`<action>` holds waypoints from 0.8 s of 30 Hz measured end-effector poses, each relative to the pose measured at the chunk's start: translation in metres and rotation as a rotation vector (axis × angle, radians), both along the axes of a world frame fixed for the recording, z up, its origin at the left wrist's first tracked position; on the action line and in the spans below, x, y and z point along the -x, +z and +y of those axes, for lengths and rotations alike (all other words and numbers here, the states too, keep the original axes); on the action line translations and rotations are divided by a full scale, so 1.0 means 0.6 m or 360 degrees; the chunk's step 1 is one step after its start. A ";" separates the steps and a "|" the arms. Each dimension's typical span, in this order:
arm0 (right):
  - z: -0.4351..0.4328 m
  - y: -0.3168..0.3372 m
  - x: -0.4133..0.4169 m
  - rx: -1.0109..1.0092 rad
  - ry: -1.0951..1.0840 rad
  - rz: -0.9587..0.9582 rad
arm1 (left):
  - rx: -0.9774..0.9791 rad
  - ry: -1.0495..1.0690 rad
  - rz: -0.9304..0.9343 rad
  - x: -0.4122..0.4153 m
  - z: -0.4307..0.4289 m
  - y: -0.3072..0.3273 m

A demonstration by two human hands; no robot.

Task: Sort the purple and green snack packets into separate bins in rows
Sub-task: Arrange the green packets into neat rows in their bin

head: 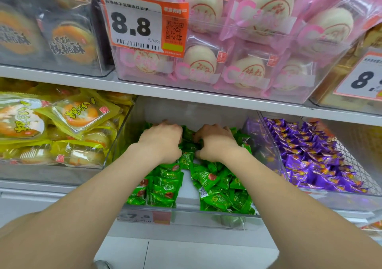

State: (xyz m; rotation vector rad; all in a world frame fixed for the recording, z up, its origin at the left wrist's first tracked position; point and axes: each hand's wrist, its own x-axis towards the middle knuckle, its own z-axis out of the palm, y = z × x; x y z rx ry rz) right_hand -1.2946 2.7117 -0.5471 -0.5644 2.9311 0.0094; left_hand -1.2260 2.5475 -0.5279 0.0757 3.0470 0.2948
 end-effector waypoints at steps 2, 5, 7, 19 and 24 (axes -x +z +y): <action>-0.006 -0.006 0.002 -0.0084 0.0020 0.0044 | 0.0008 -0.0004 0.0001 0.000 -0.002 -0.001; -0.011 -0.015 0.008 -0.0142 -0.0013 0.0124 | 0.0015 0.0008 0.0003 0.000 -0.003 0.000; -0.007 -0.020 0.014 -0.0084 -0.0020 0.0193 | 0.0016 0.0015 0.0009 -0.001 -0.003 0.001; 0.008 -0.016 0.030 0.0010 -0.0049 0.0334 | 0.0033 0.0018 -0.0007 -0.001 -0.005 0.003; -0.004 -0.022 0.031 0.0076 -0.0106 0.0359 | 0.0036 0.0006 0.0000 0.001 -0.002 0.001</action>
